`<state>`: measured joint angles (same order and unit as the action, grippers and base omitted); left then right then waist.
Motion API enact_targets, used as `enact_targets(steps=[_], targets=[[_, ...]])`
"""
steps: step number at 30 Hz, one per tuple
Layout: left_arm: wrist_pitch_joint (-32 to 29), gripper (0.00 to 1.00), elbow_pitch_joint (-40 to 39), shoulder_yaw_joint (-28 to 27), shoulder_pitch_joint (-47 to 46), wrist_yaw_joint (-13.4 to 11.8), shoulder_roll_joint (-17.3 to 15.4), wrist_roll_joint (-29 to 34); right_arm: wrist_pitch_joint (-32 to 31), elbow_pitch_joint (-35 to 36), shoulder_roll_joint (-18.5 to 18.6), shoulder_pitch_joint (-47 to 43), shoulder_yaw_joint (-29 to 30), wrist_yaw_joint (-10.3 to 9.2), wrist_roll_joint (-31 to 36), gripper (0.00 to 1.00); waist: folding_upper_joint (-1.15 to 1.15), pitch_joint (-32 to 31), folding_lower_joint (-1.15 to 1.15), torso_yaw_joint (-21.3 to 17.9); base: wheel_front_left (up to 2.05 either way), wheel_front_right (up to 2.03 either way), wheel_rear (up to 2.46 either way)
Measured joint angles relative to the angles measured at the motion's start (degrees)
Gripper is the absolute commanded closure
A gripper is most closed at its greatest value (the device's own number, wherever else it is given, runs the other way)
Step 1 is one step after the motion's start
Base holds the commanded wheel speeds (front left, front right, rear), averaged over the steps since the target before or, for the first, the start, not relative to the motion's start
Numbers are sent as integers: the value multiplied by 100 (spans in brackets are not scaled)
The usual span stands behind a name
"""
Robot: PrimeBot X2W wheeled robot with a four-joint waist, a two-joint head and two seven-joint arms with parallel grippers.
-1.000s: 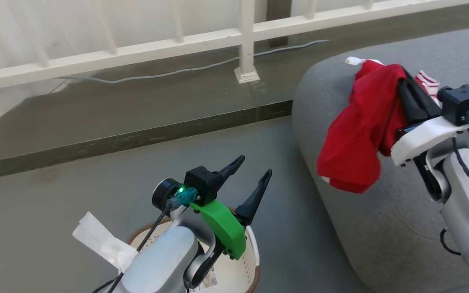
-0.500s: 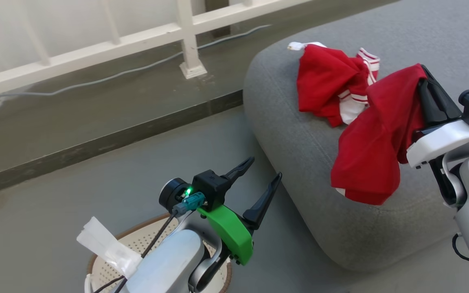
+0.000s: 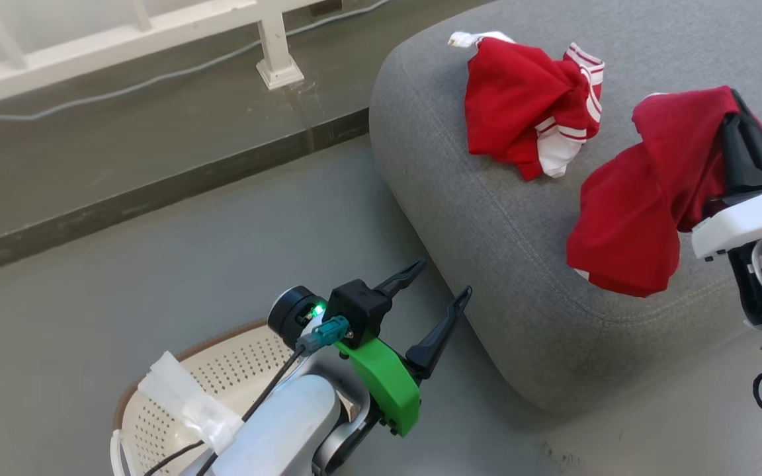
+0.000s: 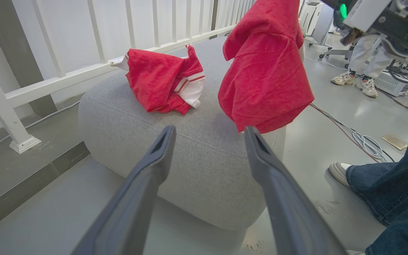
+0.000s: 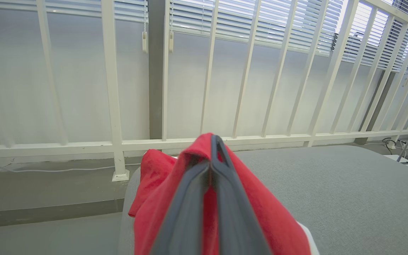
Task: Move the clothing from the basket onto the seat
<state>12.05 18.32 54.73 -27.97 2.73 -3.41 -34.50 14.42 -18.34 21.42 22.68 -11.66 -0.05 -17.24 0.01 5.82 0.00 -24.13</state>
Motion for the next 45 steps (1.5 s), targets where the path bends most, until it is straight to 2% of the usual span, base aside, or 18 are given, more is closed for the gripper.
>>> enact_targets(steps=[7,17,24,33,45], targets=[[-144,0,-111,37,-80,-30,-129,53,-3,0,87,248,157,2,-65,100,0,294,0,66,0,0,0],[-454,0,-497,87,-413,-74,-235,156,-385,-29,512,1689,448,52,-119,100,0,891,0,160,0,0,0],[-694,0,-843,191,-719,-74,-313,412,-657,-338,890,2556,765,35,-199,100,0,1472,1,298,0,0,0],[-906,0,-1170,243,-938,-74,-464,501,-853,-879,1141,2981,969,-114,-200,100,0,2092,1,573,0,0,0],[-1150,0,-1488,245,-1143,-75,-644,722,-950,-1601,1232,3127,1020,-354,-130,100,0,2721,1,936,0,0,0]])
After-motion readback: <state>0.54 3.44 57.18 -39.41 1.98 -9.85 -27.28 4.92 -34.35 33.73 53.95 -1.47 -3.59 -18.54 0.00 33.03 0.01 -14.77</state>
